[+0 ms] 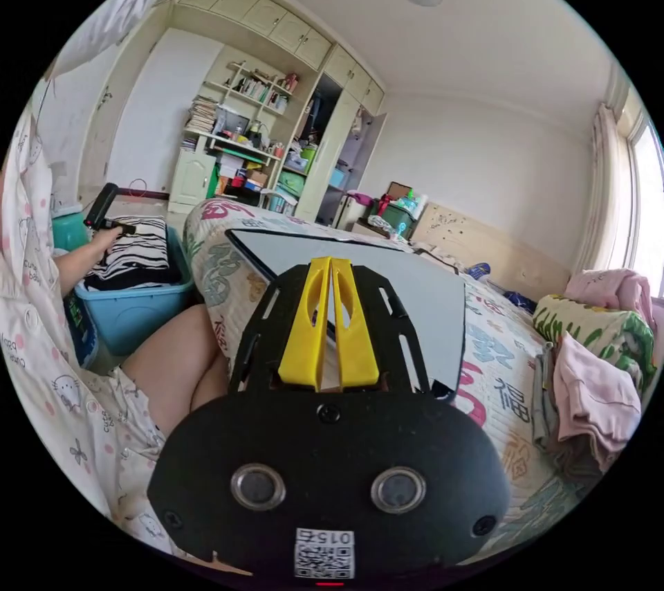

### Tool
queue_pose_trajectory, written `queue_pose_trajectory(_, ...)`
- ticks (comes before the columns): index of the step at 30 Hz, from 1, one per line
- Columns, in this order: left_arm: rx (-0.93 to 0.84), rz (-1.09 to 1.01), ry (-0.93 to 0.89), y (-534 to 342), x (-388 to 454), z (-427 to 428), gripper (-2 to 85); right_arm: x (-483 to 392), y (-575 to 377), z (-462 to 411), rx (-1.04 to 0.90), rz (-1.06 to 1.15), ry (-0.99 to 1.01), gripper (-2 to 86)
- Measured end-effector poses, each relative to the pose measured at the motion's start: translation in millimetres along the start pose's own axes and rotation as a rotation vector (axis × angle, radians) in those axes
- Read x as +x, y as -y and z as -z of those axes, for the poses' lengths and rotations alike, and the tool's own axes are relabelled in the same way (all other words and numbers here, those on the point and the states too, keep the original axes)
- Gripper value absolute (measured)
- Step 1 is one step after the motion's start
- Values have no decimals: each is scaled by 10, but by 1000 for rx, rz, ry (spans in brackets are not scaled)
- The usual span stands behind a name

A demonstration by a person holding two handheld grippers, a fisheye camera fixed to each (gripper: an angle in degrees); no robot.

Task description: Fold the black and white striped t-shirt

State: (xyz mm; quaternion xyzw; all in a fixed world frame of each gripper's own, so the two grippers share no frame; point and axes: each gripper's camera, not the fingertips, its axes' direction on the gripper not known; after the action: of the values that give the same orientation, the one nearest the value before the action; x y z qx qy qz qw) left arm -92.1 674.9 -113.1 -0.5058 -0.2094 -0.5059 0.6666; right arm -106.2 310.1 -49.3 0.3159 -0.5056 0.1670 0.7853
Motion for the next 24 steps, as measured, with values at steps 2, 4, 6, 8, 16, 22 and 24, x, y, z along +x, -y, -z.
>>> queue_pose_trajectory(2,66,149,-178,14,-551,251,5,75,-119,68,-26,19,-3,-10)
queue_pose_trajectory(4,149,244,-404,22,-1083,611,-1,240,-282,166,-49,11,0,-10)
queue_pose_trajectory(6,248,227,-560,77,-1218,976,-3,385,-395,235,-51,-11,9,-10)
queue_pose_trajectory(8,346,177,-727,224,-1224,1385,-4,517,-485,286,-49,-30,17,-10)
queue_pose_trajectory(16,487,-190,-1487,1005,-369,3045,-5,898,-743,486,-5,-26,32,-10)
queue_pose_trajectory(22,7,-542,-1745,387,1606,3352,-4,1316,-933,639,5,-105,19,-10)
queue_pose_trajectory(24,-168,-603,-1654,-28,2078,3101,-4,1490,-986,678,3,-150,12,-10)
